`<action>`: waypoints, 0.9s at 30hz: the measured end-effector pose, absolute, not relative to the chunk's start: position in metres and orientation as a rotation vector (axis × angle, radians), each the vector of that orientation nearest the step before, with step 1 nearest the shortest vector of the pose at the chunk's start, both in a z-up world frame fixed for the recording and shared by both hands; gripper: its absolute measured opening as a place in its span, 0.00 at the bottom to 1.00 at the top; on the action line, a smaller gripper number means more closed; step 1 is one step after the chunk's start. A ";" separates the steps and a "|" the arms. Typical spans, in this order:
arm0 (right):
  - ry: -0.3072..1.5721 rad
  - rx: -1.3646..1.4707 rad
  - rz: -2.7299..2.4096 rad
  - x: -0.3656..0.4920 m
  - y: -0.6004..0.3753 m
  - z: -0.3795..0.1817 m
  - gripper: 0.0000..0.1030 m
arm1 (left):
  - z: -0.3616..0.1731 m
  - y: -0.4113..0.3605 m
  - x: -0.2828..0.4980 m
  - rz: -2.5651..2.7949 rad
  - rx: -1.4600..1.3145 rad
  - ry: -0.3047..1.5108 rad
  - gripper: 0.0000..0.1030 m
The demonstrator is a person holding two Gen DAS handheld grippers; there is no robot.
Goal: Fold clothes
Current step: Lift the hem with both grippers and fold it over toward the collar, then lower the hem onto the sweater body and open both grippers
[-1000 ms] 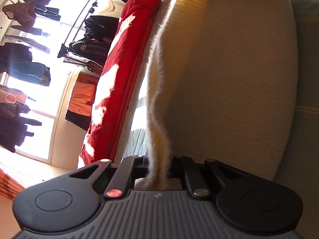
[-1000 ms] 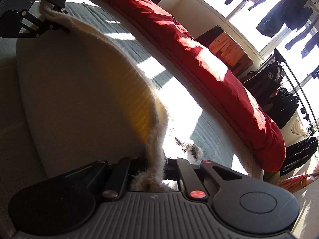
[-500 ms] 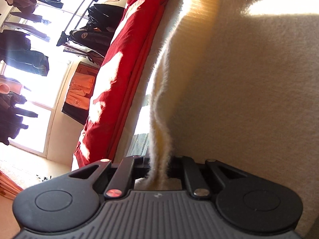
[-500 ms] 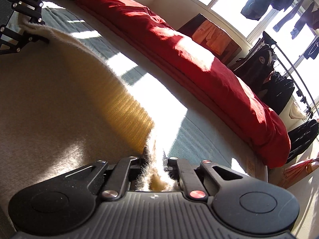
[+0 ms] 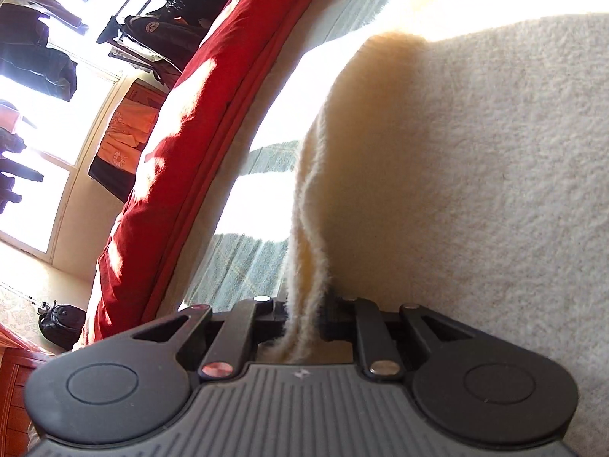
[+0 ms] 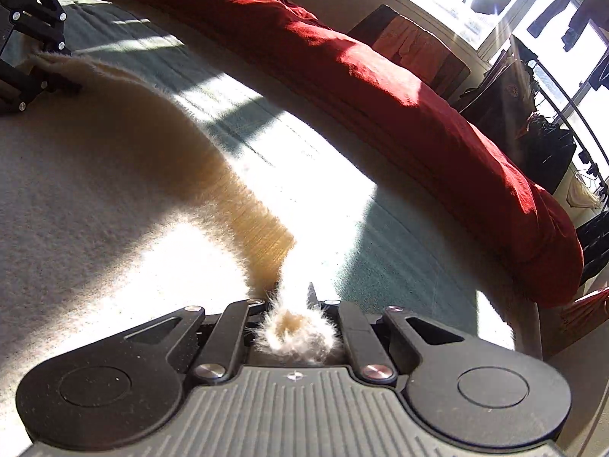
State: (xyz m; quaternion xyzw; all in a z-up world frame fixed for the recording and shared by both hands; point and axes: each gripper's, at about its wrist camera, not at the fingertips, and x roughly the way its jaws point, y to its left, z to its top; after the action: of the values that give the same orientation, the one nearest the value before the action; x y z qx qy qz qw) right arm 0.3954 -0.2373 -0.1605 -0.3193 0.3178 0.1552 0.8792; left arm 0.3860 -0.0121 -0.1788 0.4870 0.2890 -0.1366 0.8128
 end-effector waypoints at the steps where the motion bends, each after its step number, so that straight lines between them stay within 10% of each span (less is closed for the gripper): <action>1: 0.661 -0.667 0.314 0.396 -0.237 -0.162 0.21 | -0.176 -0.012 0.389 -0.292 1.021 0.628 0.17; 12: 0.617 -0.631 0.283 0.381 -0.252 -0.127 0.56 | -0.107 0.018 0.396 -0.194 0.811 0.609 0.42; 27: 0.861 -0.340 0.492 0.309 -0.268 -0.126 0.53 | -0.144 0.036 0.327 -0.306 0.619 0.875 0.48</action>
State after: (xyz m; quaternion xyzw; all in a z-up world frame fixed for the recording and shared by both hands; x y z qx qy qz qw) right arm 0.3091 -0.2680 -0.1255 -0.1621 0.4110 0.2347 0.8659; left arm 0.3268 0.0355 -0.1444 0.2935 0.4152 -0.1454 0.8487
